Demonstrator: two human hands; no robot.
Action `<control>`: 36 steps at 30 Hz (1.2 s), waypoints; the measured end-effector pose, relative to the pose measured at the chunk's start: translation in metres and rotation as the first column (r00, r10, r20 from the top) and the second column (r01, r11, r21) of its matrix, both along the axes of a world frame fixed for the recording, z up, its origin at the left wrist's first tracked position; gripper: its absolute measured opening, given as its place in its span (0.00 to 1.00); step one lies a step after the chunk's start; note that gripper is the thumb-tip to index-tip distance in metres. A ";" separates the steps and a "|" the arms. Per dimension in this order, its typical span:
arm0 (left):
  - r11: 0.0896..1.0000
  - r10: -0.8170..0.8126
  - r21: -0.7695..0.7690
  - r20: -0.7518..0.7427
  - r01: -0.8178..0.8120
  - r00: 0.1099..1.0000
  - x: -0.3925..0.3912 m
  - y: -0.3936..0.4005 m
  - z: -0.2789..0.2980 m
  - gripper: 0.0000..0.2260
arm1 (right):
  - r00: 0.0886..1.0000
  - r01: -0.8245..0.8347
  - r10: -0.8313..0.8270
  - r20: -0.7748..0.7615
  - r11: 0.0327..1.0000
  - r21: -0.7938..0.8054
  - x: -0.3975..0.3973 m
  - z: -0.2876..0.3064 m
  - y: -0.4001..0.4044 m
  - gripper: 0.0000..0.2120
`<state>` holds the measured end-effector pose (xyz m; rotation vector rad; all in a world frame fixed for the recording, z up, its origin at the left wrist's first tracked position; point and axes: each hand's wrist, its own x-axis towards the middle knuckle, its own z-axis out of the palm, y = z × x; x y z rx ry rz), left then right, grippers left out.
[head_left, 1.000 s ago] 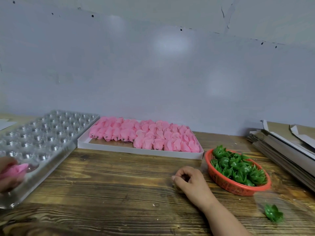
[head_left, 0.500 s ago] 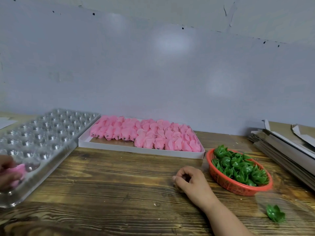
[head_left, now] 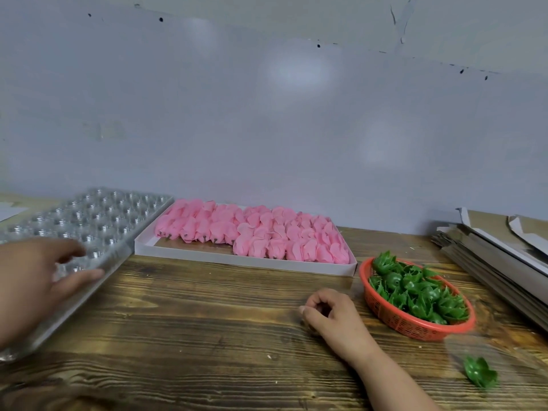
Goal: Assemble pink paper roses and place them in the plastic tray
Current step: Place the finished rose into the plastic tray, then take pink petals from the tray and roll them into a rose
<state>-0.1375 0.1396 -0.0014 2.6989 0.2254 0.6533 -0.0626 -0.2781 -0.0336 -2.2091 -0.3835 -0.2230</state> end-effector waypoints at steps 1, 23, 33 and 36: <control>0.999 0.037 0.006 0.000 -0.037 0.999 -0.004 -0.021 0.010 0.12 | 1.000 -0.001 0.001 -0.003 1.000 0.002 0.000 0.000 0.000 0.08; 0.978 -0.208 -0.118 -0.449 0.173 0.869 0.164 -0.177 0.025 0.14 | 1.000 -0.028 0.028 -0.014 0.999 0.017 0.000 0.003 -0.001 0.09; 0.995 -0.094 -0.079 -0.502 0.062 0.860 0.182 -0.192 0.021 0.16 | 1.000 -0.025 0.025 -0.009 1.000 0.010 0.005 -0.001 -0.001 0.08; 0.997 -0.075 -0.045 -0.517 0.060 0.853 0.189 -0.197 0.021 0.22 | 1.000 -0.025 0.025 -0.002 1.000 0.004 0.005 -0.001 -0.002 0.08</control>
